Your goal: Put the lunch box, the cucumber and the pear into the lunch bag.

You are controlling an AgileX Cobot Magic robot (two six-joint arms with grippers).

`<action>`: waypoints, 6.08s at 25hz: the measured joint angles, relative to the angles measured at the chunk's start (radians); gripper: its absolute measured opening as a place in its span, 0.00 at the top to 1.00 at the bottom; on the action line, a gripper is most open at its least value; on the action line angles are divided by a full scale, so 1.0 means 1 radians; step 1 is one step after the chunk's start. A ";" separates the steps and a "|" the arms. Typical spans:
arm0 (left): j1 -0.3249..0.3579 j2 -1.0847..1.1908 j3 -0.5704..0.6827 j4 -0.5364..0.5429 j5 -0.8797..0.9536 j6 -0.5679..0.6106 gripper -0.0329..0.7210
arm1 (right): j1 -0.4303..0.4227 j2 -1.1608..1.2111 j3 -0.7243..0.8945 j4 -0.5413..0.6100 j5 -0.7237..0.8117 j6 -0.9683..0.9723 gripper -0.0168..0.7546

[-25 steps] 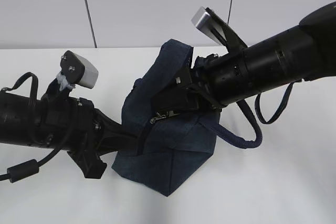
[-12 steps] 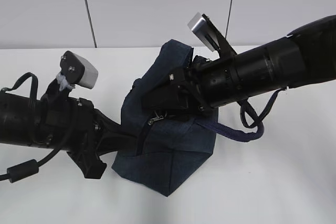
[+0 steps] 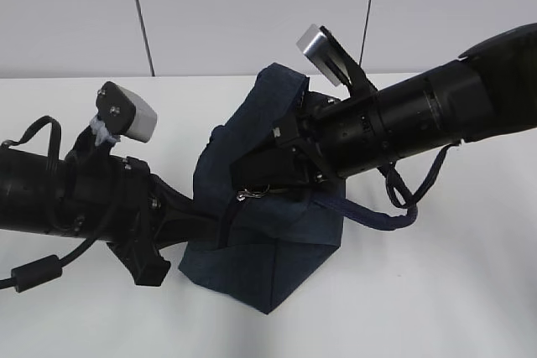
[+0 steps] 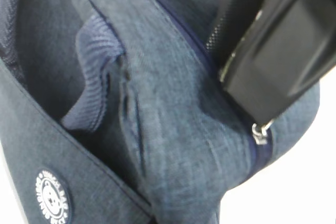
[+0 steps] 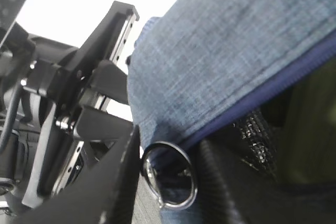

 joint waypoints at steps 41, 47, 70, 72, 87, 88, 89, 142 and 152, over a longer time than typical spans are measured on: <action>0.000 0.000 0.000 -0.003 -0.006 0.000 0.94 | 0.000 -0.062 -0.066 -0.101 -0.009 -0.025 0.98; 0.000 0.000 0.000 -0.004 -0.014 0.000 0.94 | 0.000 -0.062 -0.086 -0.103 -0.017 -0.025 0.98; -0.002 0.000 -0.002 -0.019 -0.028 0.000 0.94 | -0.019 -0.066 -0.175 -0.263 -0.123 -0.012 0.98; -0.002 0.000 -0.002 -0.017 -0.032 0.000 0.94 | -0.021 -0.066 -0.180 -0.264 -0.082 -0.008 0.98; -0.002 -0.001 -0.002 0.001 -0.050 0.000 0.94 | -0.026 -0.149 -0.183 -0.386 -0.240 0.017 0.98; -0.002 -0.001 -0.002 0.001 -0.051 0.000 0.94 | -0.026 -0.149 -0.183 -0.399 -0.271 0.019 0.98; -0.002 -0.001 -0.002 0.001 -0.051 0.000 0.94 | -0.026 -0.149 -0.186 -0.411 -0.293 0.019 0.98; -0.002 -0.503 0.008 1.147 -0.114 -1.393 0.50 | -0.348 -0.223 -0.541 -1.194 0.339 0.937 0.56; -0.002 -0.834 0.008 1.350 0.161 -1.622 0.50 | -0.348 -0.946 0.131 -1.285 0.245 0.979 0.57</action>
